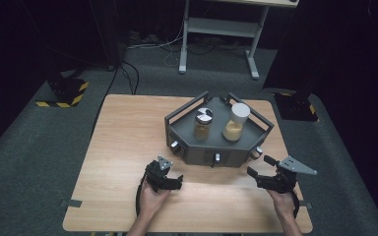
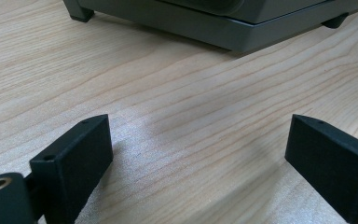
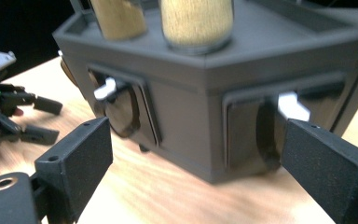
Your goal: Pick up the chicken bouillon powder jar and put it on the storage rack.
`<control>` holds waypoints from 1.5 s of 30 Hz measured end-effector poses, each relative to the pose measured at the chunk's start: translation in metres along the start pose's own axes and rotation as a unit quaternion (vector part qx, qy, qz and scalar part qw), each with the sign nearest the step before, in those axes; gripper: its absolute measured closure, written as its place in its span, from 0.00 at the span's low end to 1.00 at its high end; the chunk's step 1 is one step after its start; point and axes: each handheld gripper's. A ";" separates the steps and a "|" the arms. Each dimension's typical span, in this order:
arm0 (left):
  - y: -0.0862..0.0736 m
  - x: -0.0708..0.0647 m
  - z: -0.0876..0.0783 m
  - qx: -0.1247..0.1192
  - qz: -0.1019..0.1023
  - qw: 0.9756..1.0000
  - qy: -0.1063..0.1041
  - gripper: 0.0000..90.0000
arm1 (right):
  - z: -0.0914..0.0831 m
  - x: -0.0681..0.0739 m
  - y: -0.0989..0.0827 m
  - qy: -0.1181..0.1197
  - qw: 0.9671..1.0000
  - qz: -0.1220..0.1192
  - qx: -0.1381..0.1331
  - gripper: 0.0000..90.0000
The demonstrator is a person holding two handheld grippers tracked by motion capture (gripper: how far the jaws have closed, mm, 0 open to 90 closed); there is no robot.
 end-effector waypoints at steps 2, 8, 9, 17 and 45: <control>0.000 0.000 0.000 0.000 0.000 1.000 0.000 0.08 | 0.003 -0.001 -0.010 -0.010 1.000 0.005 0.010 0.09; 0.000 0.000 0.000 0.000 0.000 1.000 0.000 0.08 | 0.009 -0.011 -0.032 -0.021 0.999 0.029 0.026 0.09; 0.000 0.000 0.000 0.000 0.000 1.000 0.000 0.08 | 0.009 -0.011 -0.032 -0.021 0.999 0.029 0.026 0.09; 0.000 -0.001 0.000 0.001 0.002 1.000 0.001 0.08 | 0.016 -0.018 -0.046 -0.023 0.998 0.056 0.025 0.09; 0.000 -0.001 0.000 0.000 0.001 1.000 0.002 0.08 | 0.018 -0.022 -0.048 -0.022 0.997 0.070 0.028 0.09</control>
Point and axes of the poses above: each handheld gripper's, and its own axes: z roughly forward along the jaws, y roughly out of its top, x roughly to its left, and after that the axes turned 9 degrees about z, right-handed
